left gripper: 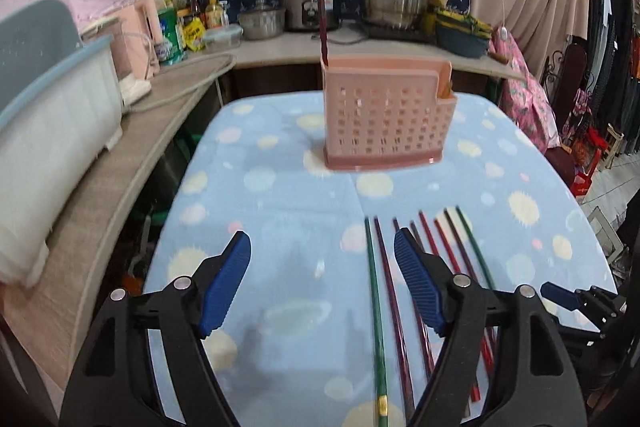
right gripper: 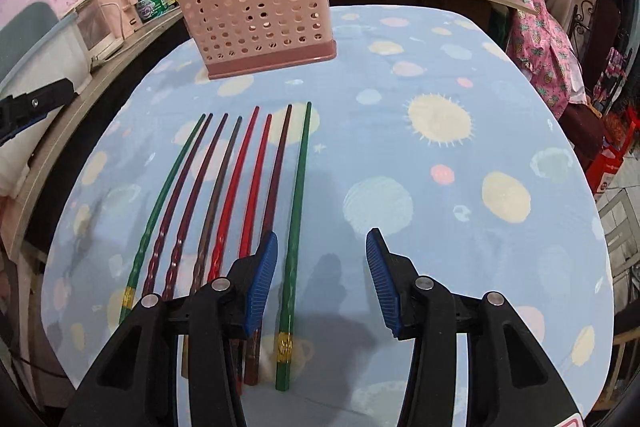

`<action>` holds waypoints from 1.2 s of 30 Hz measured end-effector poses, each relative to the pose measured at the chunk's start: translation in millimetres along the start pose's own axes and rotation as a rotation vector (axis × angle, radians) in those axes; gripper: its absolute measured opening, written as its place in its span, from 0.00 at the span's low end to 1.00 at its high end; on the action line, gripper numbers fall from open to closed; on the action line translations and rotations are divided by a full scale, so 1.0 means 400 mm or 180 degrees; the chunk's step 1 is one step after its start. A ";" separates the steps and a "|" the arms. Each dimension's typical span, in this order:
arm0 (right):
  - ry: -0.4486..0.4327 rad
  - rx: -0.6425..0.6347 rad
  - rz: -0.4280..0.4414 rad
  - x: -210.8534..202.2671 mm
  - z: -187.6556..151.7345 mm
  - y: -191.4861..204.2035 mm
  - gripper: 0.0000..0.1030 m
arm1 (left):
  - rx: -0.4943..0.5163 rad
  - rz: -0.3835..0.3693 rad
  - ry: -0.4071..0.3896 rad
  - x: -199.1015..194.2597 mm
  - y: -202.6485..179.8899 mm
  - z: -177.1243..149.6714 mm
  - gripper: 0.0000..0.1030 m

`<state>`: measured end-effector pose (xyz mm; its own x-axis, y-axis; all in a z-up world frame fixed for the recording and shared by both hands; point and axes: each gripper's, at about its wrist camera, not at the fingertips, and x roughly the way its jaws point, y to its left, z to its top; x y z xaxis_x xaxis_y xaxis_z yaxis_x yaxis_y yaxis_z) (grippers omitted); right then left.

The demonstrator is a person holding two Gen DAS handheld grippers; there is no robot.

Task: Organize utensils
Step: 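Grasp a green chopstick with the right tool while the left tool grasps another green chopstick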

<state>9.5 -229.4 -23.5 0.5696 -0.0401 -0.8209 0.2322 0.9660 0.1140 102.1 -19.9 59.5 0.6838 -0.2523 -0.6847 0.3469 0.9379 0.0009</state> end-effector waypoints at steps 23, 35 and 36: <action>0.0157 -0.0139 -0.0028 0.002 -0.094 0.035 0.17 | 0.0146 0.0014 0.0460 0.030 -0.054 -0.222 0.68; 0.0146 -0.0118 -0.0069 -0.004 -0.105 0.023 0.07 | 0.0216 0.0037 0.0586 0.036 -0.061 -0.268 0.66; 0.0145 -0.0114 -0.0068 -0.004 -0.106 0.023 0.07 | 0.0220 0.0040 0.0603 0.038 -0.061 -0.272 0.64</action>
<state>-22.8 -209.6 -44.8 0.5282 -0.0498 -0.8477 0.2152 0.9735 0.0769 34.1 -20.7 -30.0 0.5575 -0.1853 -0.8092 0.3868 0.9205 0.0557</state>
